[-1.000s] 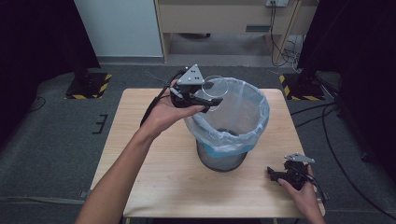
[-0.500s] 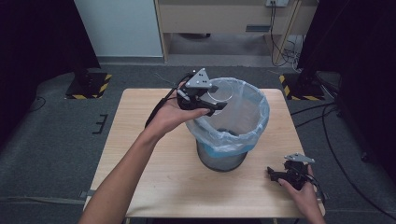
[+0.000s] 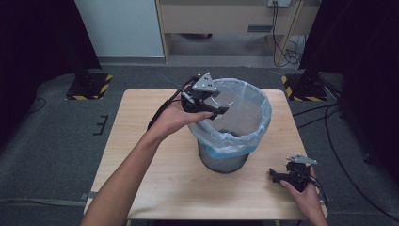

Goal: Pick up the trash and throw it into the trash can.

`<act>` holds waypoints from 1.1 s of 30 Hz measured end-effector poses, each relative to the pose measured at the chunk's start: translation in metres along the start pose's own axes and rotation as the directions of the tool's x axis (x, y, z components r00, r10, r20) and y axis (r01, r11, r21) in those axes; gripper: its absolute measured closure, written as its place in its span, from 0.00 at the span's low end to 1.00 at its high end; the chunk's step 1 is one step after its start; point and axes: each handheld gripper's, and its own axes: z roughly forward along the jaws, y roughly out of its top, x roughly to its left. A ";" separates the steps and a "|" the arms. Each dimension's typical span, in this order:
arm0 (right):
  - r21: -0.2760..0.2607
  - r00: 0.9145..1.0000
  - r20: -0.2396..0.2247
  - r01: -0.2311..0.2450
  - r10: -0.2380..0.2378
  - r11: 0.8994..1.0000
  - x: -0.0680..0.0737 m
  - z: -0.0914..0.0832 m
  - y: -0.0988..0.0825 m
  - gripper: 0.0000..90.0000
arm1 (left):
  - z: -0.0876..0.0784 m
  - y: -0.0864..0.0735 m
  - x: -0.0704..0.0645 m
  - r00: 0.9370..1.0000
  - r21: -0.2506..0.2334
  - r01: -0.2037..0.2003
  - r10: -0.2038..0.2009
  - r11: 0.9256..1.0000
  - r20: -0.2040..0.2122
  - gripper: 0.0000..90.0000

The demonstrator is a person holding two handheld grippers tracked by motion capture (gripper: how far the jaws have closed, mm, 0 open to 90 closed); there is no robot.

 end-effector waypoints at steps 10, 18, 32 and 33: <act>0.001 1.000 -0.001 0.002 -0.002 1.000 0.000 0.000 0.000 0.00 | 0.005 0.001 0.000 1.000 0.022 0.017 -0.017 1.000 -0.008 0.34; 0.000 1.000 -0.001 0.000 0.000 1.000 0.000 0.000 0.000 0.00 | 0.002 0.002 -0.001 1.000 -0.009 0.025 -0.025 1.000 -0.005 0.13; 0.000 1.000 -0.001 0.001 -0.001 1.000 0.000 0.000 0.000 0.00 | -0.009 0.003 -0.004 1.000 -0.018 0.025 -0.025 1.000 0.004 0.08; 0.000 1.000 -0.001 0.001 -0.001 1.000 0.000 0.000 0.000 0.00 | -0.010 0.002 -0.004 1.000 -0.020 0.027 -0.027 0.999 0.003 0.08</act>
